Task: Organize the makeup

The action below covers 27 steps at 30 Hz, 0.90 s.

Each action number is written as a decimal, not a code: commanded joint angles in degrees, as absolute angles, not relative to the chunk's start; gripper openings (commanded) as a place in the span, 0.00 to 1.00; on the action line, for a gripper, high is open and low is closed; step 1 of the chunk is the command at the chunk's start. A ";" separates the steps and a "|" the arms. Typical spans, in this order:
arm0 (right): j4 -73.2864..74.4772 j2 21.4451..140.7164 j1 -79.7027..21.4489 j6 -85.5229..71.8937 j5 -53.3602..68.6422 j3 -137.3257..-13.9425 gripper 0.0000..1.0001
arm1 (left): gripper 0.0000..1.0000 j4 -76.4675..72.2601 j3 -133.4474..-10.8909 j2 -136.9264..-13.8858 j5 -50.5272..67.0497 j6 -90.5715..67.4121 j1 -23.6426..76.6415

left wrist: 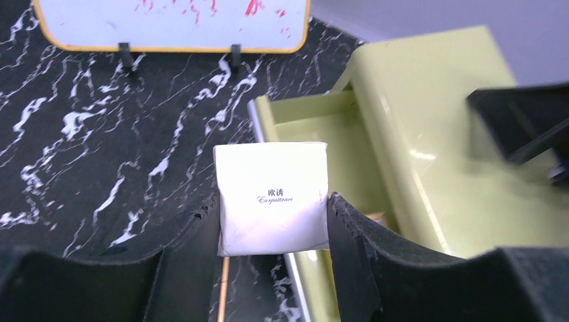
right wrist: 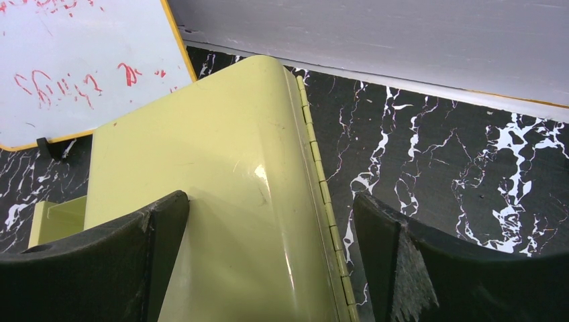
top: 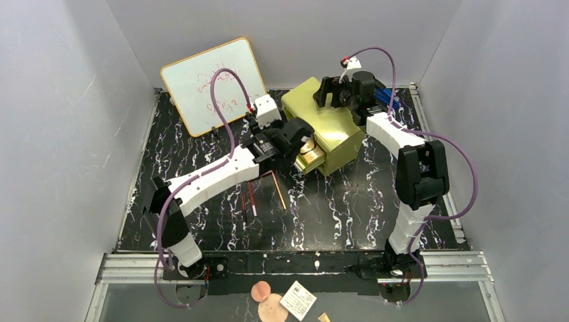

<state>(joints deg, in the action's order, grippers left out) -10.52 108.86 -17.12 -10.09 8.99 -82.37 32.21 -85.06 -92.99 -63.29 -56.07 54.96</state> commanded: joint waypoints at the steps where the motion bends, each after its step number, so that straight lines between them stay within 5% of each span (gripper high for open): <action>1: 13.29 117.15 -17.53 -6.85 7.12 -76.47 0.99 | 0.00 26.34 -91.14 -94.95 -63.19 -51.15 52.90; 27: 13.07 119.09 -17.58 -6.58 7.69 -76.46 0.99 | 0.00 20.18 -97.50 -108.35 -56.59 -51.90 49.13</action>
<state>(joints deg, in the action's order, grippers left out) -10.81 109.49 -17.08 -10.00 9.23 -82.78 22.57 -96.07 -108.62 -53.23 -50.92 49.45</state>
